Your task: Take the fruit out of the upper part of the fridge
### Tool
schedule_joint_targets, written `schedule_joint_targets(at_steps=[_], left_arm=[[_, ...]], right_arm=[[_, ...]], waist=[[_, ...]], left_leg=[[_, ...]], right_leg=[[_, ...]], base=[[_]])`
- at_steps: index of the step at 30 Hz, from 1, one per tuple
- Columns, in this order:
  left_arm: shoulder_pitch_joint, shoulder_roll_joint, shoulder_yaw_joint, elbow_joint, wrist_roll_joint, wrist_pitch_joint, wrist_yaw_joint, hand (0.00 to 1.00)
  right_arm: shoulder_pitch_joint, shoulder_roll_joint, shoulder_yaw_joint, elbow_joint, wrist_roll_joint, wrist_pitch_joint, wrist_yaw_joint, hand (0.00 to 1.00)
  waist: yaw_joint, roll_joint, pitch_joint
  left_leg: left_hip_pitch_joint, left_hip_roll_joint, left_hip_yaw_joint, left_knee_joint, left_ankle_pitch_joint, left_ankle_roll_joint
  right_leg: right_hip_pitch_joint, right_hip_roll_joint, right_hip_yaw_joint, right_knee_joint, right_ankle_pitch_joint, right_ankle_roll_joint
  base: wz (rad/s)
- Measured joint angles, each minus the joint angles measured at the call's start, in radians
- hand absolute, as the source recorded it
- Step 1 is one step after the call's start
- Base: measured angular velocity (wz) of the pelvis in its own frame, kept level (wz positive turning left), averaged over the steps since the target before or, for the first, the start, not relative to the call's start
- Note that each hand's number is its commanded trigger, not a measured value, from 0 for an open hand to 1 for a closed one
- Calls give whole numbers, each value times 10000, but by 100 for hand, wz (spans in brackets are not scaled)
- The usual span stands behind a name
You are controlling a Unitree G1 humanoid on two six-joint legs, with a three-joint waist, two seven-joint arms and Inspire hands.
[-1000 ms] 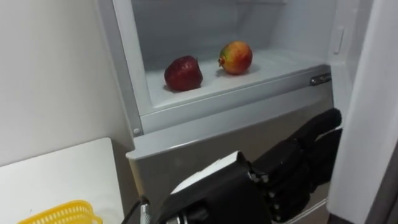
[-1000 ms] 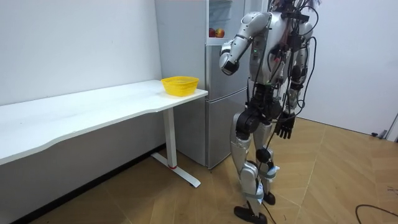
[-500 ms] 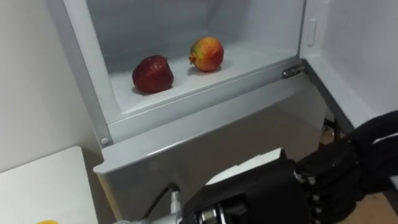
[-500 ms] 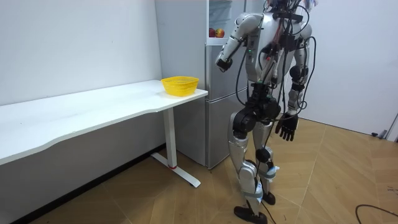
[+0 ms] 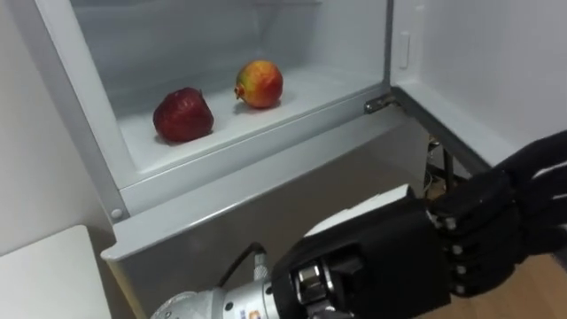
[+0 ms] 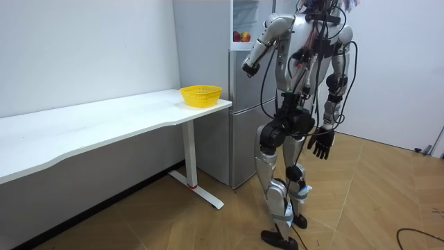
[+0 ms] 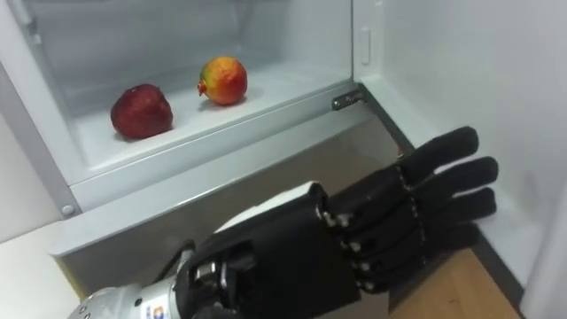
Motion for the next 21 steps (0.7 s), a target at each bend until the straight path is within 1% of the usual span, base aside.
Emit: schedule_joint_targets(at_steps=[3, 5, 9, 11, 13, 14, 15, 17, 21], left_arm=[[-125, -43, 0, 0, -366, -3, 170, 0], [-282, -41, -3, -3, -578, -4, 305, 0], [-557, -44, -20, -3, -578, -8, 383, 0], [-695, -42, -116, 0, -573, -11, 471, 0], [-870, -44, -126, 61, -573, -21, 473, 0], [-1026, -46, -164, 182, -573, -23, 515, 0], [-1084, -46, -183, 226, -573, -23, 527, 0], [-1165, -82, -257, 353, -577, -33, 575, 0], [-1336, -200, -496, 503, -578, -33, 709, 0]], right_arm=[[29, -12, -14, 5, 16, -2, 64, 0], [90, -21, -78, 8, 20, -3, 61, 0], [99, -67, -77, 57, 42, 4, 66, 0], [79, -109, -78, 96, 55, -13, 53, 0], [83, -135, -79, 152, 41, -8, 47, 0], [72, -140, -79, 223, 41, -7, 47, 0], [72, -140, -79, 235, 41, -7, 48, 0], [22, -141, -79, 277, 146, -7, 42, 0], [-81, -153, -184, 411, 313, -4, 47, 0]], waist=[[-20, 22, 7], [-56, 78, 9], [-118, 161, 33], [-293, 238, 28], [-351, 279, 50], [-359, 290, 57], [-369, 295, 59], [-514, 311, 68], [-621, 307, 71]], left_leg=[[4, 18, 31, 2, 0, 0], [-5, 29, 141, 4, 0, 0], [-2, 33, 222, 56, 0, 0], [-4, 36, 236, 57, 0, 0], [-5, 35, 241, 56, 0, 0], [-6, 34, 245, 55, 0, 0], [-6, 34, 249, 55, 0, 0], [-6, 35, 252, 52, 0, 0], [-5, 34, 272, 42, 0, 0]], right_leg=[[6, -3, 3, 22, 4, 1], [4, -4, 11, 3, 9, 3], [-4, 0, 118, -2, 9, 3], [-3, 2, 134, -17, 9, 3], [-7, 4, 144, -10, 9, 3], [-12, 5, 151, -10, 9, 3], [-14, 7, 157, -10, 9, 3], [-13, 9, 173, -16, 9, 3], [-11, 7, 233, -11, 9, 3]], base=[[0], [0], [-8], [-5], [-2], [0], [0], [0], [-3]])
